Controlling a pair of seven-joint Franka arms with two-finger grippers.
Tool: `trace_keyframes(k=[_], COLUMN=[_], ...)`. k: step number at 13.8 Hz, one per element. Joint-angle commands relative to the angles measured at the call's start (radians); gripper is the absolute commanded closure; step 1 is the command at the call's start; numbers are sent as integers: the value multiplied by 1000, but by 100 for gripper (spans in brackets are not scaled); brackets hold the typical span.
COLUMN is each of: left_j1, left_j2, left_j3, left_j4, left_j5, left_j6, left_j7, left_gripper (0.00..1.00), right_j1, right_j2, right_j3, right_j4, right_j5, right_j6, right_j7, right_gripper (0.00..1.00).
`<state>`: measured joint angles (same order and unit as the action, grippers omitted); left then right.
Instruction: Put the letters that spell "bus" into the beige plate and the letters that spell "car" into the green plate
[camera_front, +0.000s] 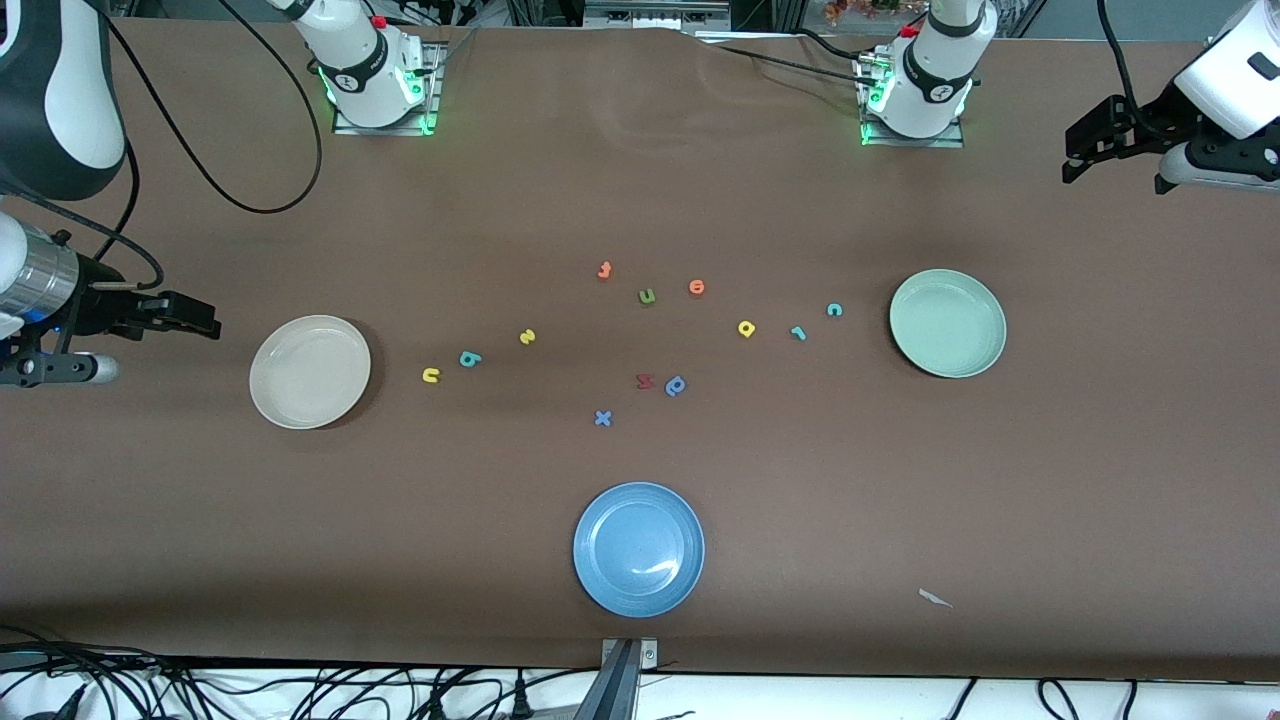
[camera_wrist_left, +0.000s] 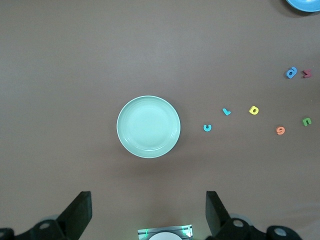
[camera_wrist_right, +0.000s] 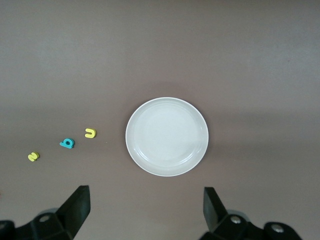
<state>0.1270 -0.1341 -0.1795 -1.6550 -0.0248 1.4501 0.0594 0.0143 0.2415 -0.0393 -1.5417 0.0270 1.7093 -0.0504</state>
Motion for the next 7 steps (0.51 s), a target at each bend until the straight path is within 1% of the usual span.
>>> trace_keyframes(k=[1,7], left_j1=[3,3], left_j2=[10,10], left_j3=[3,3], left_j4=[20,21], left_j5=[-1,-1], left_j6=[-8,-7], left_j7=[0,0], left_gripper=[0,0], right_j1=[-8,-5], right_j2=[10,12], right_j3=[6,6], right_j4=[23,25], right_j5=[2,-6], right_j6=[-8,-3], right_j7=[7,7], right_gripper=[0,0])
